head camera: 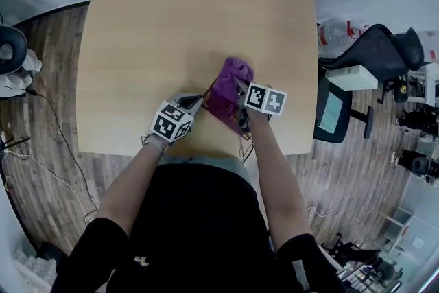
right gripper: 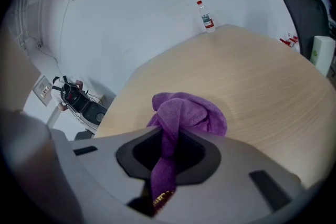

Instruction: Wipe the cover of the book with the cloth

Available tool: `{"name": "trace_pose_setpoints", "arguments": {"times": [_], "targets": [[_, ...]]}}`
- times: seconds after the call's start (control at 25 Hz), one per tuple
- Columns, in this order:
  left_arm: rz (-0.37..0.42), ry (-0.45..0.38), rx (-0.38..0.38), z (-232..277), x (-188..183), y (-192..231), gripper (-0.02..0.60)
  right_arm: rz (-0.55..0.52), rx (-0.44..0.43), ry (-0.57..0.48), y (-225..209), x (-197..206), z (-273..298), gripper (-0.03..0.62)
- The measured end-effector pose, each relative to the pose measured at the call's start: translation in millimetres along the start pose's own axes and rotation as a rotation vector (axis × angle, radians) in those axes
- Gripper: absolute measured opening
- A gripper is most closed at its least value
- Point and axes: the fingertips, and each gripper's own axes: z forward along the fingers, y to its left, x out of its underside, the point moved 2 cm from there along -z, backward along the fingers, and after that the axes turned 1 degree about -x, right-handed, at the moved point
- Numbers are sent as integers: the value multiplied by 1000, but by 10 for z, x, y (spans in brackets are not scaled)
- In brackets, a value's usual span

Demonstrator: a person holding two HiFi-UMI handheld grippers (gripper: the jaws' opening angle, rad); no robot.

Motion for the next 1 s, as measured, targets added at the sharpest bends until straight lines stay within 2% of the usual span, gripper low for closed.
{"name": "trace_pose_setpoints", "arguments": {"times": [0.64, 0.84, 1.0], "targets": [[9, -7, -1, -19, 24, 0, 18, -102, -115, 87, 507, 617, -75, 67], [8, -7, -1, -19, 14, -1, 18, -168, -92, 112, 600, 837, -146, 67], [-1, -11, -7, -16, 15, 4, 18, -136, -93, 115, 661, 928, -160, 67]]}}
